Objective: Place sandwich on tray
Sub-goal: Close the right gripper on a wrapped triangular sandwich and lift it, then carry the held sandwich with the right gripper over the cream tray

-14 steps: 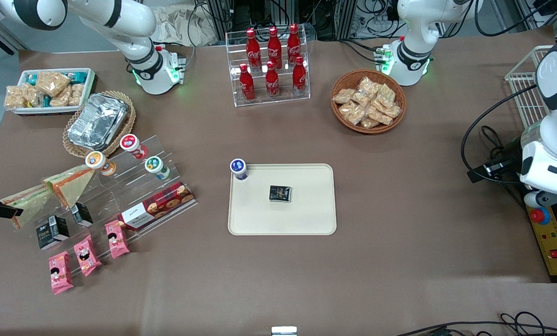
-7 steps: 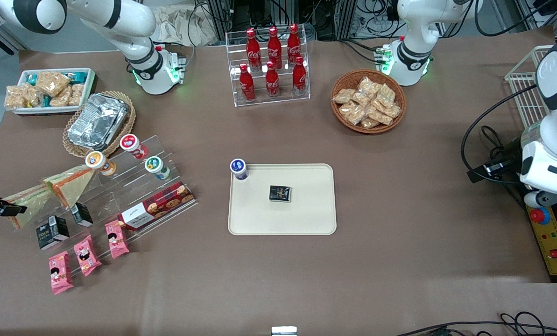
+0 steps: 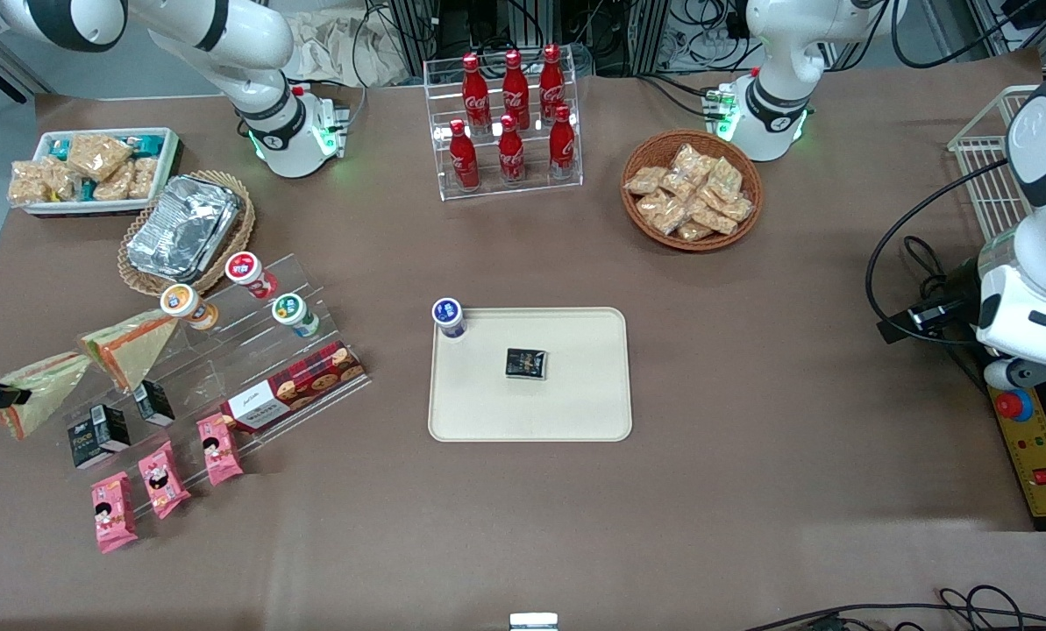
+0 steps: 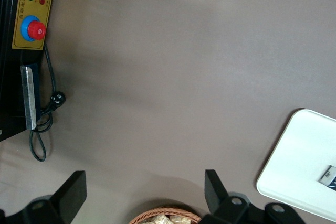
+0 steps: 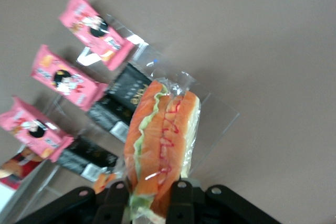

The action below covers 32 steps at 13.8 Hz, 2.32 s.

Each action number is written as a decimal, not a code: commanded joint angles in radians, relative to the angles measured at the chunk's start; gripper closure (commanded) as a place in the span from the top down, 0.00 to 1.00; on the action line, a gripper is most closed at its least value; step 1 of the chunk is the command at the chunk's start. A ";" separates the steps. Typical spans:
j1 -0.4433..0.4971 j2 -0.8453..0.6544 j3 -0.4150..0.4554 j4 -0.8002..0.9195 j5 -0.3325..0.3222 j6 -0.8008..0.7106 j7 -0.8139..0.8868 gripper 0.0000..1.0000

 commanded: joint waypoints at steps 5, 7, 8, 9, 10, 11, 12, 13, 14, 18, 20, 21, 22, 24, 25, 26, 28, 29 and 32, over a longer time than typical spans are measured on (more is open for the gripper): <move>0.145 -0.152 0.008 0.058 0.002 -0.106 -0.043 0.25; 0.223 -0.184 0.008 0.057 -0.002 -0.108 -0.035 0.25; 0.260 -0.197 0.008 0.057 -0.004 -0.108 -0.041 0.25; 0.297 -0.203 0.009 0.057 -0.005 -0.108 -0.041 0.25; 0.346 -0.206 0.009 0.057 -0.011 -0.106 -0.043 0.26; 0.398 -0.205 0.008 0.057 -0.022 -0.100 -0.059 0.26; 0.453 -0.205 0.008 0.057 -0.024 -0.096 -0.104 0.26; 0.496 -0.194 0.008 0.057 -0.024 -0.085 -0.165 0.26; 0.536 -0.177 0.008 0.057 -0.022 -0.045 -0.202 0.26; 0.703 -0.099 0.008 0.057 -0.024 0.053 -0.227 0.26; 0.784 -0.057 0.008 0.057 -0.025 0.105 -0.247 0.27; 0.827 -0.033 0.006 0.057 -0.025 0.131 -0.259 0.27; 0.869 -0.008 0.006 0.057 -0.030 0.162 -0.264 0.27; 0.932 0.036 0.006 0.055 -0.057 0.217 -0.268 0.27; 0.946 0.061 0.006 0.054 -0.080 0.242 -0.277 0.27; 0.964 0.084 0.006 0.050 -0.096 0.271 -0.296 0.27; 0.983 0.157 0.006 0.043 -0.111 0.352 -0.390 0.36; 0.983 0.189 0.006 0.041 -0.113 0.390 -0.417 0.37; 1.018 0.242 0.006 0.040 -0.119 0.458 -0.426 0.37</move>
